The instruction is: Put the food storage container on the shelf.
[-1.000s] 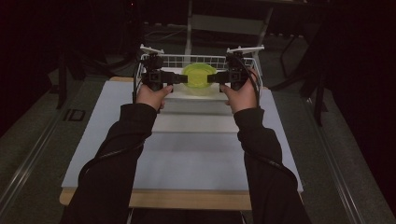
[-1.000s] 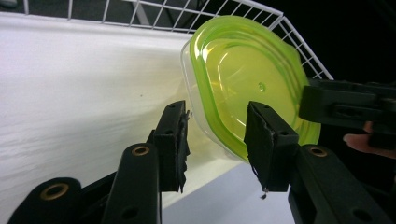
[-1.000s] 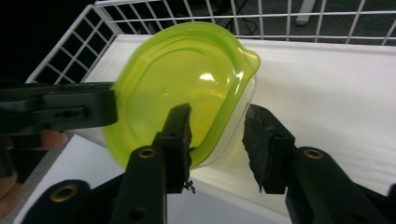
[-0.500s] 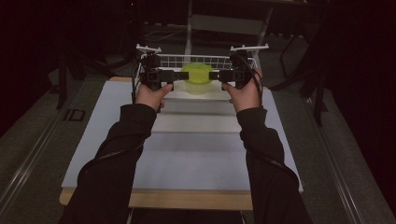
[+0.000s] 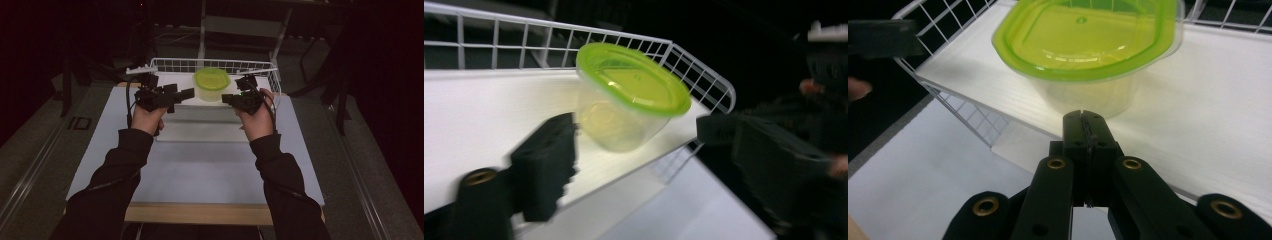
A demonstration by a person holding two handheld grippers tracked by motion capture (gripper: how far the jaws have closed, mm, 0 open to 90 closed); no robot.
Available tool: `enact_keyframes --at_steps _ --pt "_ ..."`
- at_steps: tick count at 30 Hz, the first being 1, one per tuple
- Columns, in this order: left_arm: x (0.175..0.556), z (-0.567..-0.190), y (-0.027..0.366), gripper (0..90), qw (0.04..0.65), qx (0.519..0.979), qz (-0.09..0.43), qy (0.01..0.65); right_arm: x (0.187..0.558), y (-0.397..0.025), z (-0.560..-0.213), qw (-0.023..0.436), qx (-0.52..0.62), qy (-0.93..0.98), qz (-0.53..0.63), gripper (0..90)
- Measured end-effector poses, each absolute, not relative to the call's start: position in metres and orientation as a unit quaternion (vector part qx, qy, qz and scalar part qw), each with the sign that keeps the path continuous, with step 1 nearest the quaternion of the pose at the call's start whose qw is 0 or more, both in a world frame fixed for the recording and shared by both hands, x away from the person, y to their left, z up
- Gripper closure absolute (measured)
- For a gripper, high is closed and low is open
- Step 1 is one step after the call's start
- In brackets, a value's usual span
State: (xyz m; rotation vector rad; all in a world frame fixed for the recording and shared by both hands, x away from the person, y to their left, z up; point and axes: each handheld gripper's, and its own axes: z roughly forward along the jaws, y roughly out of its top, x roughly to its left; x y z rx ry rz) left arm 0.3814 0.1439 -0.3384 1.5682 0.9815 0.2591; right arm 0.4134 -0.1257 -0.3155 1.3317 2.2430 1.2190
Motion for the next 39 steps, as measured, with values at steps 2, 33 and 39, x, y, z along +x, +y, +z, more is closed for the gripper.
enact_keyframes --at_steps 2,33,39 --pt "0.377 -0.344 0.144 6.4 0.595 0.678 0.117 0.416 0.416 -0.122 -0.321 0.131 0.462 0.772 0.417 89.8" --pt "0.307 -0.418 0.14 2.1 0.593 0.711 0.148 0.348 0.422 -0.09 -0.335 0.118 0.454 0.772 0.428 80.3" --pt "0.301 -0.416 0.141 2.0 0.6 0.713 0.145 0.333 0.395 -0.096 -0.335 0.126 0.417 0.784 0.443 62.7"
